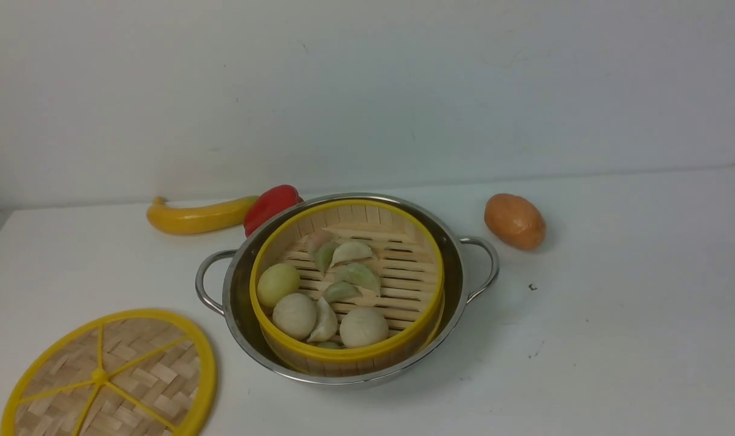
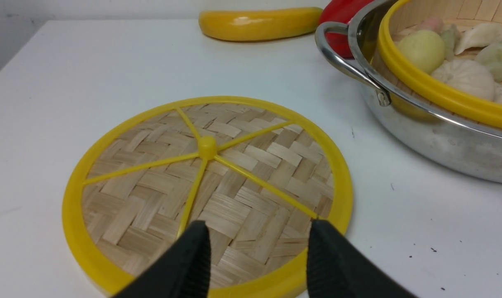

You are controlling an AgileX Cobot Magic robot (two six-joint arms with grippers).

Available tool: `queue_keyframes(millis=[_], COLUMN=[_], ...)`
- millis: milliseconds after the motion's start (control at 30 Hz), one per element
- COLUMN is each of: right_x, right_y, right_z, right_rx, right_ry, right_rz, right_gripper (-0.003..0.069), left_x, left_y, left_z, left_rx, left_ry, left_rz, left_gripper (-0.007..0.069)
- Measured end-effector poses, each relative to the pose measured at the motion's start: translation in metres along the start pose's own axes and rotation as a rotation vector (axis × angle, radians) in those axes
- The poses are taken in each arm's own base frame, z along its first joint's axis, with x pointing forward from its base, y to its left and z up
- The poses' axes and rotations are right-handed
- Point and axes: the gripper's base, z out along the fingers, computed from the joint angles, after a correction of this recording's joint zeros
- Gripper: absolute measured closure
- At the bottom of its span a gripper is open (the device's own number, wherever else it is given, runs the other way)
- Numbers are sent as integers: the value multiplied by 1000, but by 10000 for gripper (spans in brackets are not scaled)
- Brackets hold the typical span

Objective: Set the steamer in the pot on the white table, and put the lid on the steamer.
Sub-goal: 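Grasp the bamboo steamer lid lying on the table by its centre knob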

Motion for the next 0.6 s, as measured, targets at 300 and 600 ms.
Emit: queue_keyframes(millis=[300, 600], right_x=[60, 90], right_y=[-7, -9], right_z=[-18, -20], right_rx=[66, 76], right_ry=[-38, 30], right_rz=[-44, -55], right_gripper=[656, 650], left_x=[0, 0], left_y=[0, 0], left_z=[0, 0], left_rx=[0, 0], left_ry=[0, 0], left_rz=[0, 0], left_gripper=[313, 313])
